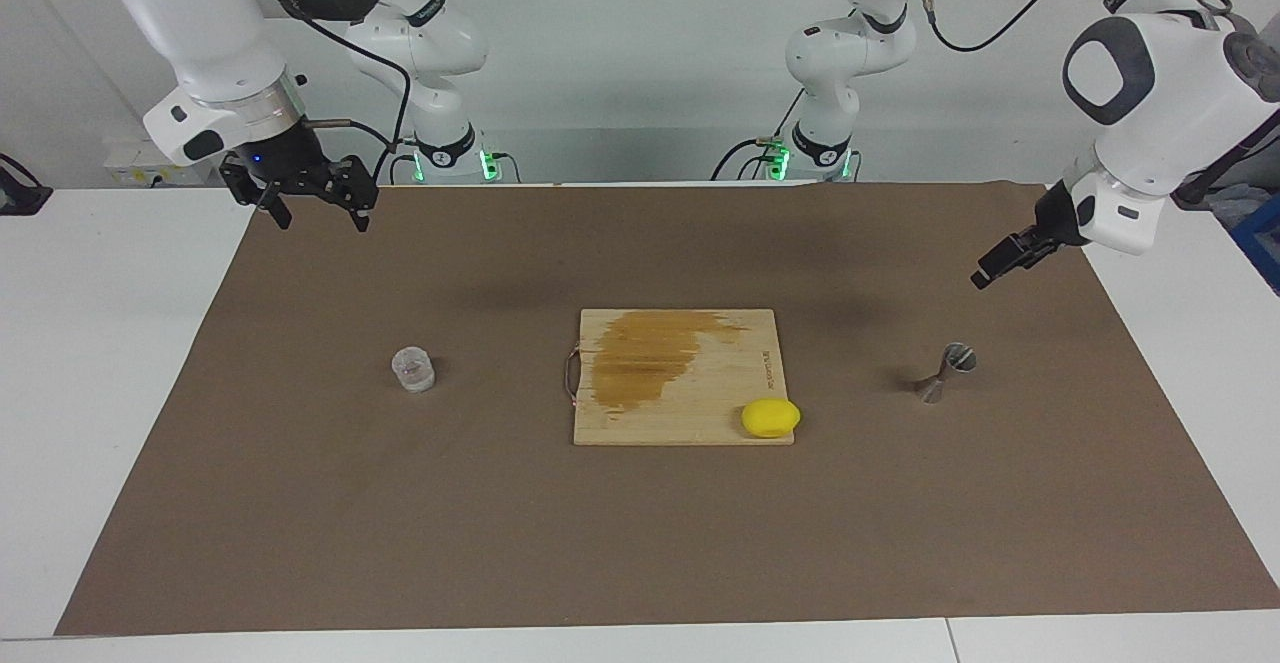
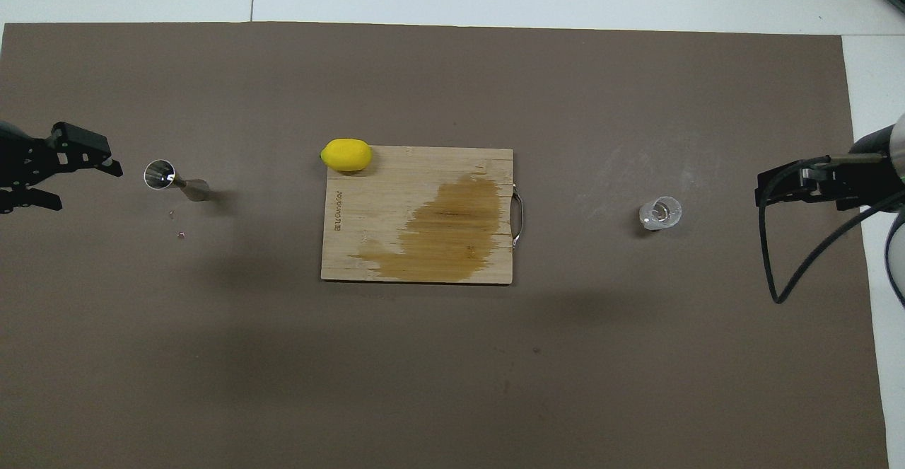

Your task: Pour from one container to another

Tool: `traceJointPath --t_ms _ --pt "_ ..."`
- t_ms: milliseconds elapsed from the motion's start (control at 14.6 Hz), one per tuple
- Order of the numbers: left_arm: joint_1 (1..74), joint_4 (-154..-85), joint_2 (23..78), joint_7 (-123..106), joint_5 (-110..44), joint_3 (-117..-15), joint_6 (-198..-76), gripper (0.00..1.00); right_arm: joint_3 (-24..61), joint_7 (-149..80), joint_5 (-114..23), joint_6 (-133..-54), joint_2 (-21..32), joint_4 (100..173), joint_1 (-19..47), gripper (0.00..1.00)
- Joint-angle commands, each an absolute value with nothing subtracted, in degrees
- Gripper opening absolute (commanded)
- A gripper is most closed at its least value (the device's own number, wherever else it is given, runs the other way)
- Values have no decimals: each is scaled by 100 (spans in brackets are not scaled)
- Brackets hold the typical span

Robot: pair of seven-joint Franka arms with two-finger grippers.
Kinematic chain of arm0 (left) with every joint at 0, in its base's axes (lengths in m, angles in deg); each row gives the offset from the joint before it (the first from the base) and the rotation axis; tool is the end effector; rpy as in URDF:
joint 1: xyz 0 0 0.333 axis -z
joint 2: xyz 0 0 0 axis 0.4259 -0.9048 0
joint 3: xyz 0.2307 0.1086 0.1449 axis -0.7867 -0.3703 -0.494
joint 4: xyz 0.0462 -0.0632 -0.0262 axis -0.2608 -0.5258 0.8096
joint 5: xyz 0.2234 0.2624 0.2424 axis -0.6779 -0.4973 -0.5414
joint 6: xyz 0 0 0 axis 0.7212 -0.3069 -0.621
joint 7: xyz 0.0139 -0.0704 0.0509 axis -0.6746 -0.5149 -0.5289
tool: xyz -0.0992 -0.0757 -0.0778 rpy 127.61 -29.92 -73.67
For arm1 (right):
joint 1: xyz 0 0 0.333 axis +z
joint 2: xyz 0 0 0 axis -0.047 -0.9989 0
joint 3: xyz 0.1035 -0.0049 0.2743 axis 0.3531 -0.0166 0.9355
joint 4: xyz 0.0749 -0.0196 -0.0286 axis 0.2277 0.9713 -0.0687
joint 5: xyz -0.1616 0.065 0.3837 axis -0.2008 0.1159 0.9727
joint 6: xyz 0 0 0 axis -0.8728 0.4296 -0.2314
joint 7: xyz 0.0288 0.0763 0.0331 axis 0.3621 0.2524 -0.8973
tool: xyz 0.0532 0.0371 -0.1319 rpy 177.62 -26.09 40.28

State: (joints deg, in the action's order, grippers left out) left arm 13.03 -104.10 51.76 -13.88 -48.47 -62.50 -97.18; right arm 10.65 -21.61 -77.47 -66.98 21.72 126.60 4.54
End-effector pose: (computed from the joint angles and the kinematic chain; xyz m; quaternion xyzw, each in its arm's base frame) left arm 0.6223 0.0466 0.4491 0.9642 0.2467 -0.0486 0.0844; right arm 0.5768 0.0103 0.5430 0.9993 -0.0335 -0.0155 0.0098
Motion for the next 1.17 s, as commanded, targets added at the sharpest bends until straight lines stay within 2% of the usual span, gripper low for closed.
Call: traceJointPath --t_ms 0,206,412,550,1100 --pt "923 -10461 5116 -2402 -4319 -6229 -9991 100 1077 -2175 -7653 -6727 2316 12826 419 100" --pt "536 -11085 5415 -3721 -3389 -6229 -10280 100 1077 -2193 -7653 -6736 2325 12835 454 100" --pt "79 -11989 5836 -3821 -2309 -6229 -10815 100 1077 -2193 -7653 -6745 2403 13001 454 100" --pt "16 -12509 6100 -3830 -1762 -6237 -10975 100 1077 -2184 -7653 -6754 2421 13037 454 100" --pt "-150 -12871 6067 -4919 -426 -6237 -11239 100 1086 -2088 -7653 -6762 2447 13080 454 99"
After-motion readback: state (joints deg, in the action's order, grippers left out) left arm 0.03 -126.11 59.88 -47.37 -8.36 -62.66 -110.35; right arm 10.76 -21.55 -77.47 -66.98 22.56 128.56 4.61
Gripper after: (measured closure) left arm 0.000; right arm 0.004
